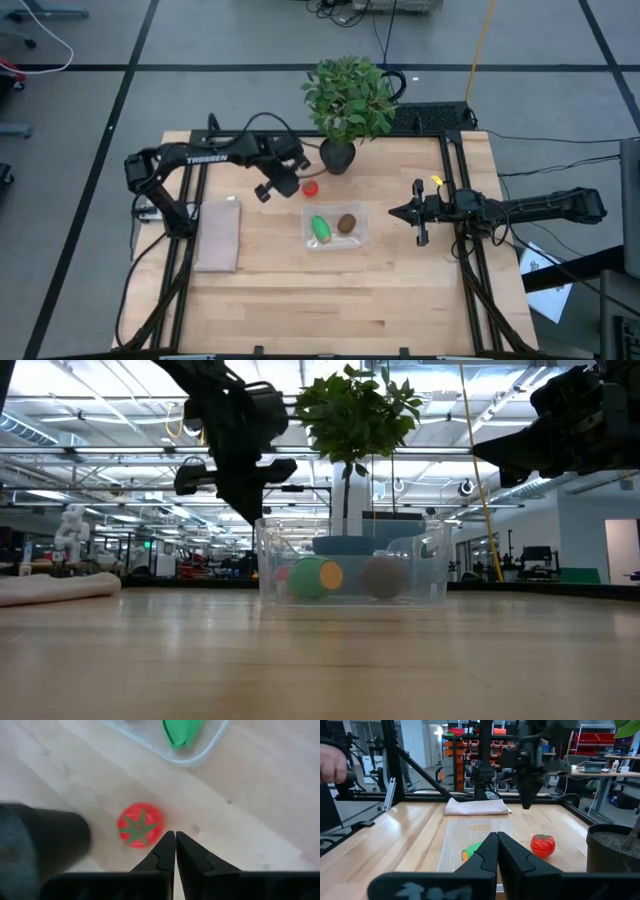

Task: Pick and placing Produce into tupperware
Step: Put the red tomato into the transparent bin

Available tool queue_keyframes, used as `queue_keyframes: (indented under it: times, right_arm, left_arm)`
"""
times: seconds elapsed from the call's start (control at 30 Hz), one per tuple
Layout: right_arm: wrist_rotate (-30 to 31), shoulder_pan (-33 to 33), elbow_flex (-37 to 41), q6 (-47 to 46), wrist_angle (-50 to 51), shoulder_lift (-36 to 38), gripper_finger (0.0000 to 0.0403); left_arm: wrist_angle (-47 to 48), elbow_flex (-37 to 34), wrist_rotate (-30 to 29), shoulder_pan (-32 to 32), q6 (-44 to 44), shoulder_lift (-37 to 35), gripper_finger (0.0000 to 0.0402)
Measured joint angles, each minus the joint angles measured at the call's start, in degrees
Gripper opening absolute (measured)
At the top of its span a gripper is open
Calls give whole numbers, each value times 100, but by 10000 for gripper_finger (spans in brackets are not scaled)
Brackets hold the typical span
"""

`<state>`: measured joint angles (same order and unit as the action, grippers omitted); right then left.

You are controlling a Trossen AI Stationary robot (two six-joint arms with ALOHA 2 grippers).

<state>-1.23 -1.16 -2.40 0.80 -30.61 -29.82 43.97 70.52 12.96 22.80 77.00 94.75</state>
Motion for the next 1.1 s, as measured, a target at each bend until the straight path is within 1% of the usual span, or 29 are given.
queue_keyframes:
  times: [0.1, 0.2, 0.27, 0.33, 0.5, 0.7, 0.83, 1.03, 1.1]
  right_arm:
    - [0, 1, 0, 2, -26, 0, 0]
    - [0, -1, -2, -7, -46, 0, 0]
    - [-1, 1, 0, -9, -44, 0, 0]
    - [0, 1, 0, -33, -44, 0, 0]
    - [-2, 1, -2, -52, -35, 0, 0]
    - [-2, 1, 0, -26, -23, -41, 0]
    - [-2, 1, 1, -13, -1, -83, 0]
    - [-2, 1, -1, 36, 22, -140, 0]
    - [-2, 1, -1, 45, 2, -178, 0]
  left_arm:
    - [-253, 0, -497, -264, 403, -1, 25]
    - [-763, 0, -792, -456, 466, -1, 40]
    - [-1046, 2, -769, -501, 385, -1, 55]
    - [-1254, 3, -577, -494, 384, 34, 74]
    - [-1434, 9, -488, -486, 395, 203, 130]
    - [-1402, 5, -638, -462, 500, 519, 204]
    - [-1453, 4, -919, -504, 565, 691, 245]
    - [-1577, 3, -1307, -549, 589, 772, 288]
    - [-1562, 9, -1306, -570, 620, 768, 295]
